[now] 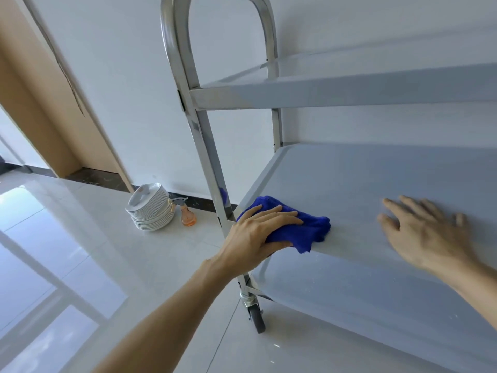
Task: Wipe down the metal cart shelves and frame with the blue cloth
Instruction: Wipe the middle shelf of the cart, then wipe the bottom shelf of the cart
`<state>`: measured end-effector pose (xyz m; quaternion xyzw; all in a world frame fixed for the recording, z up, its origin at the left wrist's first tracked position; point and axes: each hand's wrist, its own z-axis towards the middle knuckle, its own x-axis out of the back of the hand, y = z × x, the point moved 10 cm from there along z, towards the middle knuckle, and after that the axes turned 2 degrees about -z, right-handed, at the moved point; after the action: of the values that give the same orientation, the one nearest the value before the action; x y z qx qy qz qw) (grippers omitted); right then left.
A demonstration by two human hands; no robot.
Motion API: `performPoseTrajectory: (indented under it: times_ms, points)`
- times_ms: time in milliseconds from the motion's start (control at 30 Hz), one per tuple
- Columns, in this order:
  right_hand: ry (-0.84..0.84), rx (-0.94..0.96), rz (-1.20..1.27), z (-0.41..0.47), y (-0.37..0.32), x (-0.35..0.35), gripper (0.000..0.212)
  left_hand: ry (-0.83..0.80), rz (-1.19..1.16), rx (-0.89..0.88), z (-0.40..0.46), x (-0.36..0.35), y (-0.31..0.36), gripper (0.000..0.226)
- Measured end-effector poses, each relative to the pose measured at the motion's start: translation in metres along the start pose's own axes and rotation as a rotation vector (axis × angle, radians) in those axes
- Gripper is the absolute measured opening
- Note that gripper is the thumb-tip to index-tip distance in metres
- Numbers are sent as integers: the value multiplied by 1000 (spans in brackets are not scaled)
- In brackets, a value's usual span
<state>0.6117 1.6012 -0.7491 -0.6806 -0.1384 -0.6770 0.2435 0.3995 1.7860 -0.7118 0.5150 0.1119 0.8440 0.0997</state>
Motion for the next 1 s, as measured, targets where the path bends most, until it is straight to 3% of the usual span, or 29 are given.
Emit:
performPoseTrajectory:
  times_ms: [133,267,367,600,700,800,867,1000]
  points:
    - [13,4,3,-2,-3,1,54,242,-639,375,-25,38,-28,24]
    - [20,4,0,-3,-3,1,53,533,-1217,715,-65,66,-65,35]
    - [15,7,-1,-3,-3,0,54,674,-1421,832,-87,92,-81,56]
    - [16,-4,-7,-1,-3,-2,56,887,-1269,711,-78,170,-87,45]
    - [16,-6,-20,0,-3,-3,56,890,-1026,565,-35,186,-70,38]
    - [22,-5,-24,1,-2,-4,56,811,-575,476,13,177,-51,61]
    - [20,-5,-22,1,-2,-5,56,870,-381,500,23,171,-51,83]
    - [26,-5,-28,3,-1,-7,57,1030,-203,622,15,165,-68,79]
